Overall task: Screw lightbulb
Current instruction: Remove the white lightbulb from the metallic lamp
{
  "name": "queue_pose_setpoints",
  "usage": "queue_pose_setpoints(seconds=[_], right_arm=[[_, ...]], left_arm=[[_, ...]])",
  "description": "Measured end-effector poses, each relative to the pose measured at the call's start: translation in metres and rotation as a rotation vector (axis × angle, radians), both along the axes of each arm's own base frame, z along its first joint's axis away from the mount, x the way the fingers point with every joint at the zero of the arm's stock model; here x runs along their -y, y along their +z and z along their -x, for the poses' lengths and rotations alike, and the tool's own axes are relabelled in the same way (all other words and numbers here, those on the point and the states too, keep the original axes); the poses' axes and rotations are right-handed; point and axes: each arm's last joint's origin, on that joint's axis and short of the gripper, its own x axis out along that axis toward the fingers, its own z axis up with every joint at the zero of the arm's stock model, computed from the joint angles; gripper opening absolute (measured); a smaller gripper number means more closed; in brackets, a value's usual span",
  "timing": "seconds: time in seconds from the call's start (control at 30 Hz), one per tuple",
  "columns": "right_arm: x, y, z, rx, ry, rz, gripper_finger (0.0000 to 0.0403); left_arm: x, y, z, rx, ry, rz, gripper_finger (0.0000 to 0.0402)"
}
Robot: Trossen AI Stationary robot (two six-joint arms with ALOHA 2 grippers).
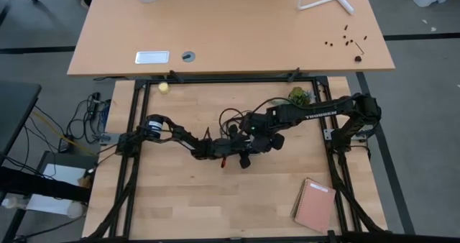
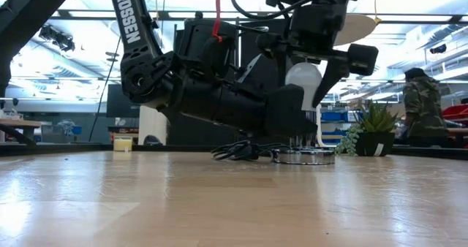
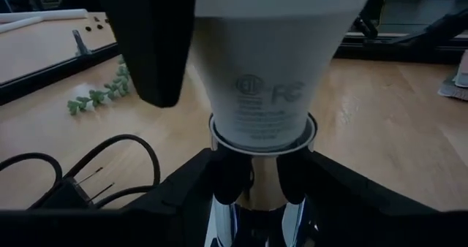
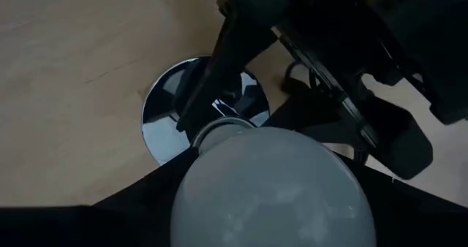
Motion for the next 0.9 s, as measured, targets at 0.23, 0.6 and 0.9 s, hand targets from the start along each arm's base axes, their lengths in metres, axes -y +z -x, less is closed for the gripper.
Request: queue_pose_setpoints(seconds=[0.23, 0.6, 0.9], right_arm=[[-0.015, 0.000, 0.001, 0.002, -0.210, -0.072, 0.0324], [-0.017, 0.000, 0.002, 0.021, -0.908, -0.347, 0.0380], [-0.020, 0.000, 0.002, 0.114, -1.418, -0.468, 0.0374]], left_arm=[[0.002, 0.000, 0.000, -0.004, -0.039, 0.005, 0.0198], [0.002, -0.001, 0.000, -0.007, -0.038, 0.009, 0.0198], [0.002, -0.001, 0.000, -0.009, -0.026, 0.016, 0.0198]])
